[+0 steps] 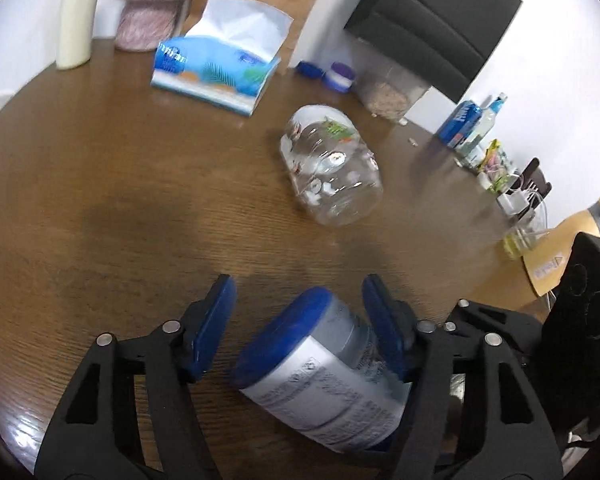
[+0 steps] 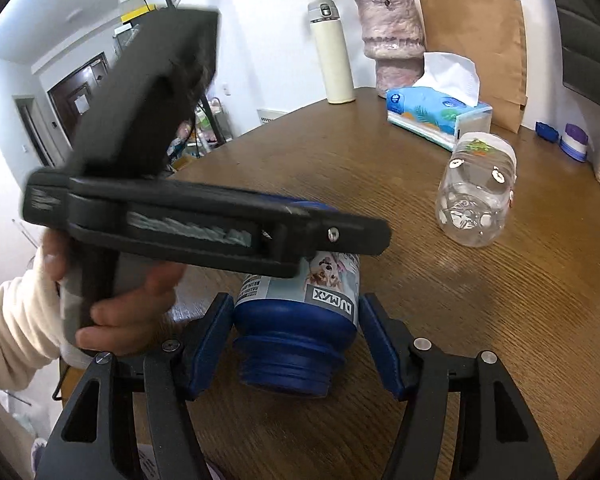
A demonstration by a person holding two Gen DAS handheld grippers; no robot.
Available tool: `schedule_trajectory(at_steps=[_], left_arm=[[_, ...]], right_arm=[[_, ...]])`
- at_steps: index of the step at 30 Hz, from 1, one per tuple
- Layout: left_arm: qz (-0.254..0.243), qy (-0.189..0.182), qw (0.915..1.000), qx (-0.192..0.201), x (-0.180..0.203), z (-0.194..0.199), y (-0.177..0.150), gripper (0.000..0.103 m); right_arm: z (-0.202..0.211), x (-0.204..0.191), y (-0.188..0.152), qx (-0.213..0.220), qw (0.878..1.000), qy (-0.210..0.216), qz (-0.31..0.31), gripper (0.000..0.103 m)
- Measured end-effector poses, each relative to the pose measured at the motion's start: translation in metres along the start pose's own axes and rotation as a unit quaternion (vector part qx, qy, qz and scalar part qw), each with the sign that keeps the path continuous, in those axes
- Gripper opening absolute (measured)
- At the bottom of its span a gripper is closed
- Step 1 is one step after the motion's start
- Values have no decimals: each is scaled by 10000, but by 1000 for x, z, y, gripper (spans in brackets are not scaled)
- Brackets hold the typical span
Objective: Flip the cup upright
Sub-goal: 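Close the left tool around the body of the blue-capped bottle, then lift the bottle with the left tool and rotate it cap-up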
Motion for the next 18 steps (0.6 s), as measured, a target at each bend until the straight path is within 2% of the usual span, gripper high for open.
schedule_trajectory(at_steps=[3,5,10,12,15,18], left_arm=[[14,129,9998,142,-5,10,1,61],[-70,288,9991,305,-5,15,3,61],[52,575,9970,509,-15,27,1,60],[81,599,9968,529,-18,32,0,60],[-1,632,9963,577,-14,37,-1,60],[43,355,9979,543,-6,45,1,64]], right_arm=[[5,2,-2,15,10000,-23,58,71],[11,6,-3,24,9995,-277,135,78],[26,32,0,168,9978,-622,-180,79],[31,39,2,227,9962,-786,-287,79],[32,41,3,258,9958,-803,-351,79],[31,38,3,256,9953,-888,-290,79]])
Point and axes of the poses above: each gripper's, at about its wrist camera, not at the fingertips, and z roughly against the way its jaws point, x to its right, y to its top, the point moved 4 cm from there along -z, roughly the way its jaws point, and after that the axes turned 13 degrees about x, right-handed, at the moved point
